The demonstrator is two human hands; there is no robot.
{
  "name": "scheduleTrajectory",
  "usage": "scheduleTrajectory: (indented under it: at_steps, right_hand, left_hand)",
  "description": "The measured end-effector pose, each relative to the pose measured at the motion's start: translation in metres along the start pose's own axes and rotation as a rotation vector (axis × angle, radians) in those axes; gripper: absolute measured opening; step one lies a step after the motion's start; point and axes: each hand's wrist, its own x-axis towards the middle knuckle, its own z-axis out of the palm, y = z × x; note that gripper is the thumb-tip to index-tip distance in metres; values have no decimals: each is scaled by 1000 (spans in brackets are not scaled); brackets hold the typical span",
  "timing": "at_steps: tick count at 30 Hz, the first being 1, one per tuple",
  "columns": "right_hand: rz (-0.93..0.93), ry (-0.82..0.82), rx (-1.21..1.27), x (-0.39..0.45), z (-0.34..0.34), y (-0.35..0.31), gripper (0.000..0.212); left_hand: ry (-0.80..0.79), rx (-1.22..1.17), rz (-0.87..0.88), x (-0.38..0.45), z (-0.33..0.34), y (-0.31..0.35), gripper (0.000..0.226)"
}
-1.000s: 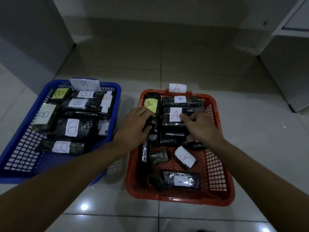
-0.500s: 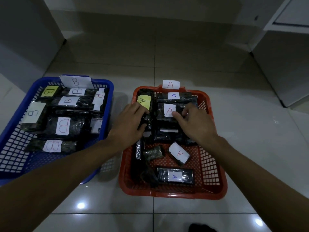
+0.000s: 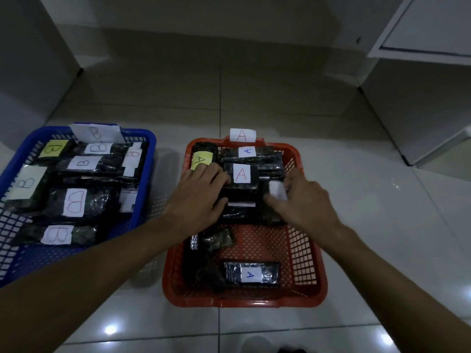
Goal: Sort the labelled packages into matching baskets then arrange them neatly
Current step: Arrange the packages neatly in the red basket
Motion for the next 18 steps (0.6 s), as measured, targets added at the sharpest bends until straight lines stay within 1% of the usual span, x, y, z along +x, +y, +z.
scheduleTrajectory:
  at_steps: [2,3,5,8,11,14,16,18]
  right_hand:
    - [23,85,-3,21,-3,3,44]
    - [37,100,8,30,1,4,40]
    - [68,103,59,42,12,5,33]
    - [107,89,204,44,24,9,31]
    - [74,56,301,34,24,15,41]
    - [-18,107,208,32,26,16,54]
    - [-53,131,122,34,28,14,58]
    - [-62,120,123,37,31,15,59]
  left_hand:
    - [-20,20,-38,0,4,-3,42]
    - [-27,27,-56,-1,5,-4,44]
    - [-43,36,-89,-3,6,-5,47]
    - [-43,26,-79,-6,7,-6,50]
    - [-30,13,-79,-5,7,-7,50]
    - [-24,34,-59,-4,7,-9,50]
    - [-24,36,-44,-4,8,-8,51]
    - [-22,22,-38,-4,8,-8,50]
